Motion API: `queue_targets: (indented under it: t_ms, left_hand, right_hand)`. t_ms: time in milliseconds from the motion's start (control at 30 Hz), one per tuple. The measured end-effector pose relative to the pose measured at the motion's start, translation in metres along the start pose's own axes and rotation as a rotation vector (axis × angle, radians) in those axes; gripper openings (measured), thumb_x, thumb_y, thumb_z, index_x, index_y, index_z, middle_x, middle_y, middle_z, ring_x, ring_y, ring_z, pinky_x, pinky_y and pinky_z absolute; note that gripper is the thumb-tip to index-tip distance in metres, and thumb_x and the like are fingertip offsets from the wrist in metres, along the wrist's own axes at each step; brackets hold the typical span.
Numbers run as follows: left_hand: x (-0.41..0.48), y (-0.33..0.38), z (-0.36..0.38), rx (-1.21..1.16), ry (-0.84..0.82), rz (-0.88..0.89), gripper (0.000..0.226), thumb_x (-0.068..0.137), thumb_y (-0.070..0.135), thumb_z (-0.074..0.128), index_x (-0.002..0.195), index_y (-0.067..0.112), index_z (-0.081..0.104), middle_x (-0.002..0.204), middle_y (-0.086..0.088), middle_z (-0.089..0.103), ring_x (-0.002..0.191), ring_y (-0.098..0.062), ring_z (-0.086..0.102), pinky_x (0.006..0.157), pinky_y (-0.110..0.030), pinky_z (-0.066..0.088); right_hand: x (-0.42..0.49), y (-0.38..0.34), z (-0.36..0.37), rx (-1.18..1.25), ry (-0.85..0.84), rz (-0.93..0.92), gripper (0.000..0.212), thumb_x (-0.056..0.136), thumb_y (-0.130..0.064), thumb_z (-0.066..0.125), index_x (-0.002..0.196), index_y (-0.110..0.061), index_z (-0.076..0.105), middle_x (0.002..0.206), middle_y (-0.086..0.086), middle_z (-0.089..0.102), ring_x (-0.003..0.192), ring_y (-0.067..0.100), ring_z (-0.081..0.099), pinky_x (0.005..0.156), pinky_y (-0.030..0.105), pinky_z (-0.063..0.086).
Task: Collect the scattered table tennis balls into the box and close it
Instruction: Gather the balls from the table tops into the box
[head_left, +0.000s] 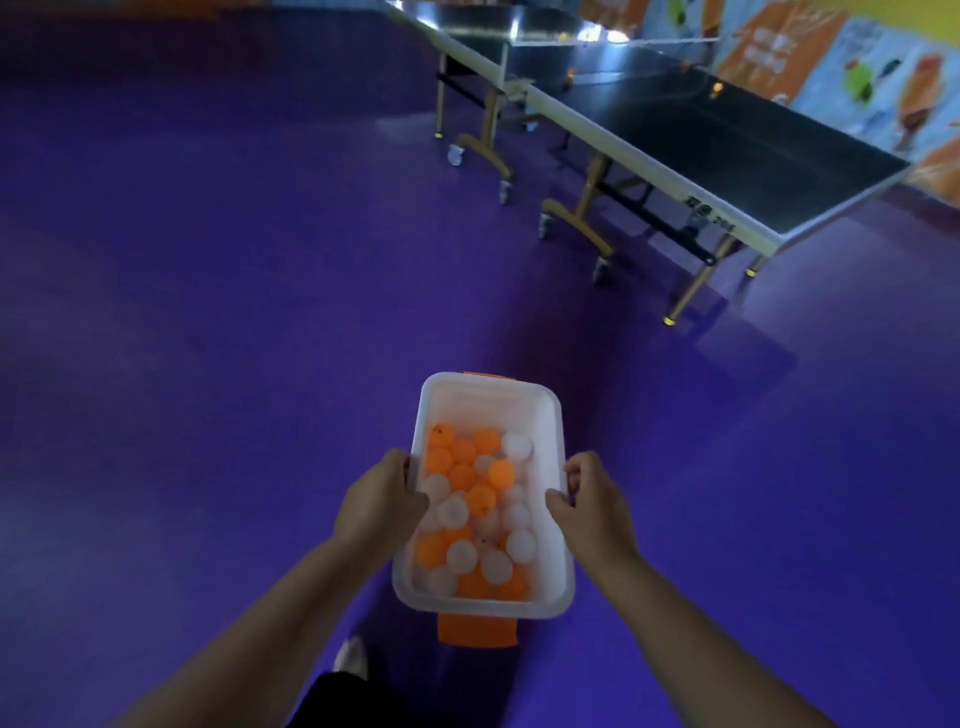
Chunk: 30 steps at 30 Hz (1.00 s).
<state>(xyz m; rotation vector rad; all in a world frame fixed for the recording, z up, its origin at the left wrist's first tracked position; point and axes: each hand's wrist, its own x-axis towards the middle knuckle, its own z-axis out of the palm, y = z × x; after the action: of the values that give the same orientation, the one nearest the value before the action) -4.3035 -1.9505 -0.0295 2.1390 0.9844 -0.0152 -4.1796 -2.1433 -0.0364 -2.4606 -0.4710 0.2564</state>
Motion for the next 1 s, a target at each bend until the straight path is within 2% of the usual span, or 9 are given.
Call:
queue_targets:
  t_ms: [100, 267, 433, 533, 600, 733, 900, 1000]
  left_hand:
    - [0.046, 0.006, -0.013, 0.021, 0.047, -0.03, 0.014, 0.079, 0.019, 0.057, 0.091, 0.021, 0.051, 0.079, 0.004, 0.058, 0.071, -0.019, 0.057, 0.054, -0.028, 0.04]
    - [0.137, 0.018, -0.042, -0.01, 0.088, -0.031, 0.016, 0.079, 0.02, 0.058, 0.093, 0.022, 0.05, 0.081, 0.004, 0.06, 0.072, -0.02, 0.059, 0.059, -0.032, 0.047]
    - [0.237, 0.044, -0.073, -0.035, 0.087, -0.028, 0.022, 0.081, 0.021, 0.058, 0.102, 0.023, 0.052, 0.083, 0.008, 0.059, 0.075, -0.017, 0.058, 0.06, -0.031, 0.047]
    - [0.293, 0.07, -0.088, -0.028, 0.087, 0.019, 0.026, 0.084, 0.021, 0.058, 0.109, 0.023, 0.052, 0.083, 0.01, 0.056, 0.072, -0.012, 0.055, 0.052, -0.024, 0.04]
    - [0.327, 0.088, -0.093, -0.029, 0.081, 0.048, 0.029, 0.085, 0.022, 0.057, 0.113, 0.023, 0.052, 0.085, 0.01, 0.056, 0.072, -0.009, 0.054, 0.05, -0.021, 0.037]
    - [0.39, 0.121, -0.089, -0.034, 0.055, 0.079, 0.029, 0.084, 0.022, 0.057, 0.113, 0.024, 0.052, 0.084, 0.013, 0.057, 0.074, -0.009, 0.056, 0.053, -0.023, 0.041]
    - [0.482, 0.176, -0.074, -0.012, 0.021, 0.124, 0.023, 0.084, 0.022, 0.058, 0.107, 0.022, 0.054, 0.082, 0.011, 0.058, 0.071, -0.008, 0.056, 0.054, -0.023, 0.045]
    - [0.539, 0.218, -0.063, -0.025, 0.015, 0.134, 0.022, 0.085, 0.024, 0.058, 0.106, 0.024, 0.053, 0.084, 0.011, 0.059, 0.073, -0.008, 0.058, 0.06, -0.028, 0.051]
  right_hand:
    - [0.053, -0.018, 0.011, 0.012, -0.046, -0.071, 0.02, 0.082, -0.021, 0.06, 0.087, -0.023, 0.041, 0.073, -0.007, 0.047, 0.061, 0.009, 0.047, 0.051, 0.024, 0.035]
    - [0.145, -0.059, 0.028, 0.03, -0.065, -0.111, 0.019, 0.084, -0.02, 0.059, 0.087, -0.023, 0.04, 0.072, -0.009, 0.044, 0.059, 0.007, 0.044, 0.049, 0.022, 0.033]
    - [0.237, -0.098, 0.037, 0.035, -0.054, -0.083, 0.019, 0.084, -0.02, 0.059, 0.088, -0.025, 0.041, 0.07, -0.009, 0.044, 0.057, 0.006, 0.043, 0.048, 0.018, 0.033]
    - [0.29, -0.11, 0.036, 0.043, -0.033, -0.088, 0.019, 0.084, -0.02, 0.059, 0.093, -0.028, 0.045, 0.071, -0.01, 0.045, 0.058, 0.005, 0.045, 0.049, 0.015, 0.033]
    - [0.323, -0.112, 0.035, 0.032, -0.013, -0.08, 0.022, 0.085, -0.021, 0.06, 0.102, -0.028, 0.047, 0.072, -0.012, 0.044, 0.061, 0.003, 0.046, 0.05, 0.014, 0.033]
    - [0.387, -0.108, 0.028, 0.034, 0.013, -0.057, 0.03, 0.087, -0.022, 0.059, 0.115, -0.025, 0.049, 0.079, -0.014, 0.047, 0.066, 0.002, 0.048, 0.053, 0.013, 0.035]
    - [0.489, -0.096, 0.012, 0.023, 0.032, -0.053, 0.032, 0.087, -0.023, 0.06, 0.117, -0.024, 0.049, 0.076, -0.012, 0.047, 0.066, 0.004, 0.049, 0.053, 0.012, 0.035]
    - [0.56, -0.087, -0.002, 0.036, 0.035, -0.056, 0.032, 0.086, -0.024, 0.06, 0.116, -0.025, 0.049, 0.075, -0.011, 0.049, 0.064, 0.005, 0.049, 0.052, 0.014, 0.037]
